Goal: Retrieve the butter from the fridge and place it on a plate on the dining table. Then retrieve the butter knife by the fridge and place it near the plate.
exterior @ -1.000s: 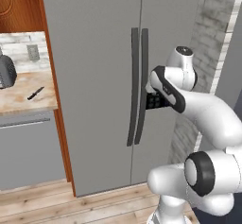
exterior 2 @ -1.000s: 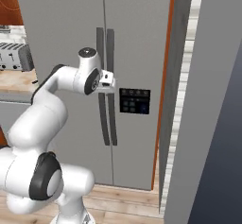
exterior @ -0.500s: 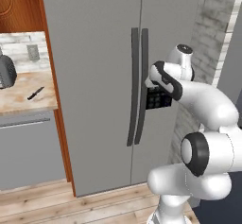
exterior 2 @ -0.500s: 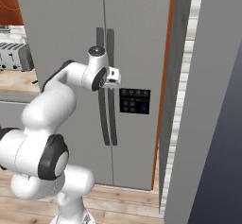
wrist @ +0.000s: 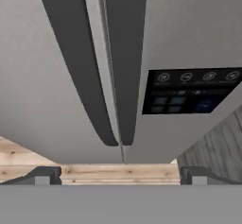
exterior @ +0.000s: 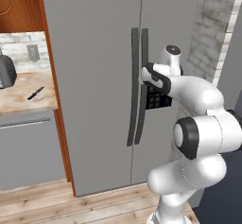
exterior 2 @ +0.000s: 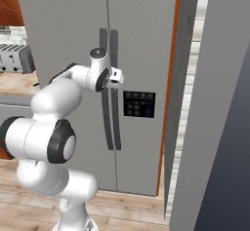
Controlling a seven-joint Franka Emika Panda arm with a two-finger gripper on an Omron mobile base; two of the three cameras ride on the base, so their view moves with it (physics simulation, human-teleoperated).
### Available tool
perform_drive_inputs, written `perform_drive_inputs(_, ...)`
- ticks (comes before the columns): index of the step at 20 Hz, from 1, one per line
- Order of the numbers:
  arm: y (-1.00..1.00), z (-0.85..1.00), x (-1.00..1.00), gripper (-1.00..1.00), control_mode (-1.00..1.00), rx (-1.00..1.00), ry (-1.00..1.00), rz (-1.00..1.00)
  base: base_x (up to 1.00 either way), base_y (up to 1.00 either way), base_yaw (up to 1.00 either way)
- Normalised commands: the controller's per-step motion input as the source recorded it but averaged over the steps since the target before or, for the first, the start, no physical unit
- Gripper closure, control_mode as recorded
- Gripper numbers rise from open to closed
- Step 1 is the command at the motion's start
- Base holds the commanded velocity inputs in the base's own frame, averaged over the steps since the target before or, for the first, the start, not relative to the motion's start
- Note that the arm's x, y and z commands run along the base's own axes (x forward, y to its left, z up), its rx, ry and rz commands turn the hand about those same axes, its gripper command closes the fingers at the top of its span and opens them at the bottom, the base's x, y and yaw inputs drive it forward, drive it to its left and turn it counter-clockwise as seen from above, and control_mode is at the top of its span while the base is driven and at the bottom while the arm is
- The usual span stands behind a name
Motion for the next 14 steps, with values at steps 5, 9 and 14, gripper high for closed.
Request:
perform_drive_inputs(5, -0.22, -0.13, 0.43, -1.00, -1.00, 0.00, -0.01, 0.00, 0.00, 0.00, 0.00)
perform_drive_inputs(9, -0.10, -0.09, 0.59, -1.00, -1.00, 0.00, 0.00, 0.00, 0.00, 0.00, 0.00)
perform_drive_inputs(14, 0.00, -0.05, 0.53, -1.00, -1.00, 0.00, 0.00, 0.00, 0.00, 0.00, 0.00)
